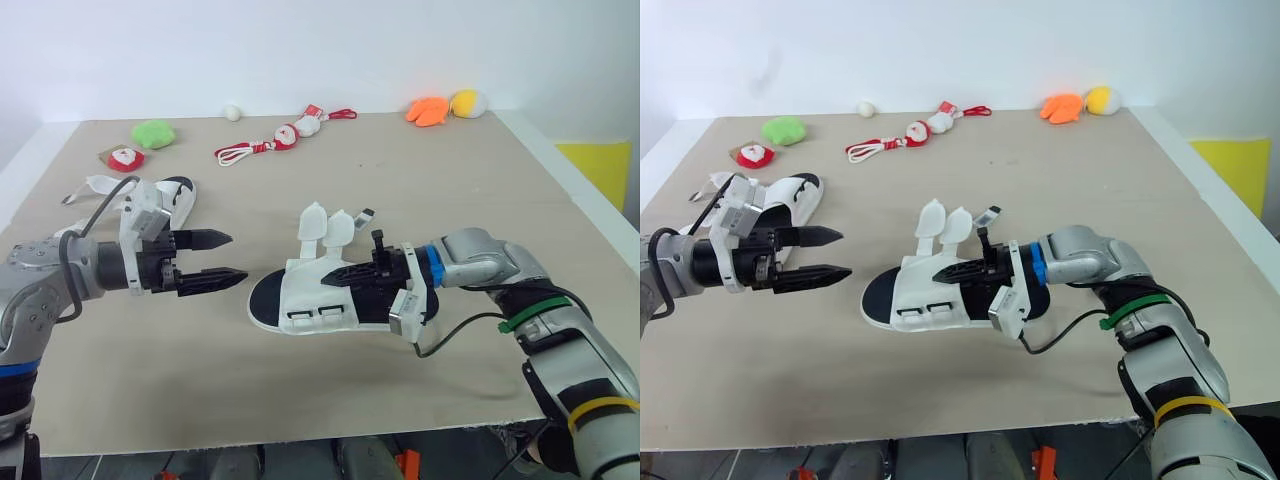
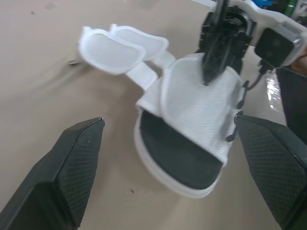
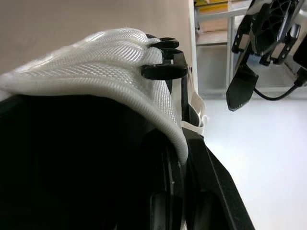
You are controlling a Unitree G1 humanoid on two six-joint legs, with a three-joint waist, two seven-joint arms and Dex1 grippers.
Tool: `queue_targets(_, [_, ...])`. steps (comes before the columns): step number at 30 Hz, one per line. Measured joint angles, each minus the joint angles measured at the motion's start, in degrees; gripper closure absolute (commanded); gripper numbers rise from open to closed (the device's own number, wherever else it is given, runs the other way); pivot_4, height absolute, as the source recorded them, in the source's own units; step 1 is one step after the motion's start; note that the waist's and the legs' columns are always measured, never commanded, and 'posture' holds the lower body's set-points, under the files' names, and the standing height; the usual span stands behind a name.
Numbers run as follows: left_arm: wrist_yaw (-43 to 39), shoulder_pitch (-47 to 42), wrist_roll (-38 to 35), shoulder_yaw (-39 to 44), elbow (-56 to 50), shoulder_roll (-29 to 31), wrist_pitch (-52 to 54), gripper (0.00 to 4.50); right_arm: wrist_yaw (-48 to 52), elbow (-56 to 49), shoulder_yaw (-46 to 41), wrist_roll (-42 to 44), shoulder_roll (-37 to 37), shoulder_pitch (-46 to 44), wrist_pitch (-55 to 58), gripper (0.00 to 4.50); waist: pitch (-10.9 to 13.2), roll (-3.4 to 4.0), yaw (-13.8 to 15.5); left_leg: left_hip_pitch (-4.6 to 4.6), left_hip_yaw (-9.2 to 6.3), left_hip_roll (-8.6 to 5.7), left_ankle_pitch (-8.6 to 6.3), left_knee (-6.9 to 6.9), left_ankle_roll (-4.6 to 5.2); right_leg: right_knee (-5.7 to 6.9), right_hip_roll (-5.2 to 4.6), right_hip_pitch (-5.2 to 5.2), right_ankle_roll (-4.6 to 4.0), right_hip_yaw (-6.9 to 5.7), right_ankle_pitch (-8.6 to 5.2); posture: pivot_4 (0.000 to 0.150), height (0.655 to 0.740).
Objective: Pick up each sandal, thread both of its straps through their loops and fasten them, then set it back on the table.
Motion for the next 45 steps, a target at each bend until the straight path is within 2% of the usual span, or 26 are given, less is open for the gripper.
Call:
queue_targets(8, [1.32, 4.18, 0.85, -2.20, -2.51, -0.34, -1.26, 0.00, -0.68, 0.17, 0.44, -2.02, 0.43, 1.79, 1.32, 4.45, 0.00, 0.00, -0.05, 0.04, -0.01, 0.02, 0.00, -0.02, 0.00, 0.03, 0.03, 0.00, -0.11, -0.02, 0.01, 0.150, 0.7400])
queue_targets(12, [0.49, 4.40, 3.05, -3.26, -1.72, -0.14, -3.19, 0.00, -0.64, 0.18, 1.90, -1.84, 0.41, 1.77, 2.41, 2.93, -0.01, -0.01, -0.06, 0.06, 0.00, 0.02, 0.03, 0.00, 0.04, 0.03, 0.03, 0.01, -0.29, -0.01, -0.06, 0.150, 0.7400])
queue_targets(14, [0.07, 4.33, 3.31, -3.74, -1.43, -0.14, -3.84, 0.00, -0.50, 0.28, 2.48, -0.53, 0.27, 1.77, 2.98, 1.85, -0.01, -0.01, -0.06, 0.07, 0.00, 0.02, 0.03, 0.00, 0.04, 0.03, 0.03, 0.02, -0.30, -0.01, -0.06, 0.150, 0.7400])
queue_targets(15, [-0.04, 4.16, 3.55, -4.20, -1.41, -0.14, -3.99, 0.00, -0.14, 0.21, 3.13, 0.82, 0.02, 1.77, 3.29, 1.51, -0.01, -0.01, -0.06, 0.07, 0.00, 0.03, 0.03, 0.00, 0.05, 0.03, 0.03, 0.03, -0.29, -0.02, -0.06, 0.150, 0.7400])
queue_targets(16, [-0.20, 4.00, 3.77, -4.58, -1.39, -0.14, -4.04, 0.00, 0.42, 0.00, 3.93, 2.15, -0.40, 1.77, 3.63, 0.84, -0.01, -0.01, -0.06, 0.07, 0.00, 0.03, 0.03, 0.00, 0.05, 0.03, 0.04, 0.03, -0.28, -0.02, -0.05, 0.150, 0.7400])
queue_targets(18, [-0.51, 3.89, 4.17, -4.94, -1.33, -0.14, -4.13, 0.00, 1.61, -0.64, 4.94, 5.02, -1.45, 1.78, 4.54, 0.12, 0.00, -0.01, -0.06, 0.06, 0.00, 0.03, 0.03, 0.00, 0.05, 0.03, 0.03, 0.02, -0.27, -0.01, -0.04, 0.150, 0.7400])
queue_targets(19, [-0.65, 3.75, 4.34, -5.22, -1.30, -0.15, -4.25, 0.00, 2.86, -1.22, 5.80, 7.63, -2.71, 1.77, 5.45, 0.04, 0.00, -0.01, -0.05, 0.06, 0.00, 0.03, 0.03, 0.00, 0.05, 0.03, 0.03, 0.03, -0.26, -0.01, -0.05, 0.150, 0.7400])
queue_targets(24, [-0.90, 2.99, 4.97, -5.82, -0.64, -0.17, -5.13, 0.00, 7.43, -4.20, 6.61, 15.31, -6.10, 2.31, 8.30, 0.04, -0.01, -0.01, -0.04, 0.07, -0.01, 0.07, 0.03, -0.01, 0.05, 0.04, 0.08, 0.02, -0.26, -0.02, -0.05, 0.150, 0.7400])
queue_targets(30, [-0.96, 2.58, 5.15, -6.11, 0.36, -0.25, -5.28, 0.00, 8.64, -5.63, 6.11, 15.19, -5.78, 4.51, 8.58, 0.04, 0.00, -0.01, -0.12, 0.09, 0.02, 0.11, 0.03, -0.01, 0.05, 0.04, 0.09, 0.00, -0.26, -0.02, -0.05, 0.150, 0.7400])
queue_targets(33, [-0.89, 2.00, 5.18, -6.49, 0.48, -1.07, -5.32, 0.00, 7.79, -6.01, 4.76, 10.73, -3.80, 4.44, 8.53, 0.82, -0.01, -0.01, -0.10, 0.10, 0.02, 0.12, 0.04, -0.01, 0.07, 0.05, 0.12, 0.00, -0.26, -0.04, -0.04, 0.150, 0.7400])
queue_targets(35, [-0.76, 1.79, 5.18, -6.83, 0.48, -1.54, -5.32, 0.00, 6.90, -6.12, 3.82, 7.27, -1.75, 4.21, 8.69, 1.68, -0.01, -0.01, -0.11, 0.10, 0.02, 0.14, 0.04, -0.01, 0.07, 0.05, 0.13, 0.00, -0.26, -0.04, -0.04, 0.150, 0.7400])
queue_targets(38, [-0.69, 1.79, 5.18, -6.83, 0.48, -1.55, -5.32, 0.00, 6.17, -6.22, 3.54, 5.65, -1.27, 4.04, 8.41, 3.32, -0.01, -0.01, -0.06, 0.09, 0.02, 0.13, 0.04, -0.01, 0.06, 0.06, 0.12, 0.01, -0.23, -0.04, -0.02, 0.150, 0.7400])
queue_targets(39, [-0.70, 1.79, 5.18, -6.83, 0.48, -1.55, -5.31, 0.00, 5.86, -6.21, 3.52, 5.02, -1.34, 4.04, 7.74, 3.70, -0.01, -0.01, -0.06, 0.08, 0.01, 0.12, 0.04, -0.01, 0.06, 0.05, 0.11, 0.00, -0.23, -0.04, -0.02, 0.150, 0.7400])
queue_targets(40, [-0.70, 1.80, 5.17, -6.83, 0.47, -1.54, -5.31, 0.00, 5.59, -6.16, 3.53, 4.76, -1.40, 4.04, 7.30, 4.33, 0.00, -0.01, -0.06, 0.08, 0.02, 0.12, 0.04, -0.01, 0.06, 0.05, 0.11, 0.00, -0.23, -0.04, -0.02, 0.150, 0.7400])
queue_targets(45, [-0.71, 1.90, 5.14, -6.78, 0.47, -1.52, -5.29, 0.00, 5.30, -5.40, 3.56, 5.10, -3.40, 3.31, 4.55, 4.43, 0.00, -0.01, -0.06, 0.07, 0.02, 0.12, 0.04, -0.01, 0.07, 0.05, 0.10, 0.00, -0.25, -0.03, -0.04, 0.150, 0.7400])
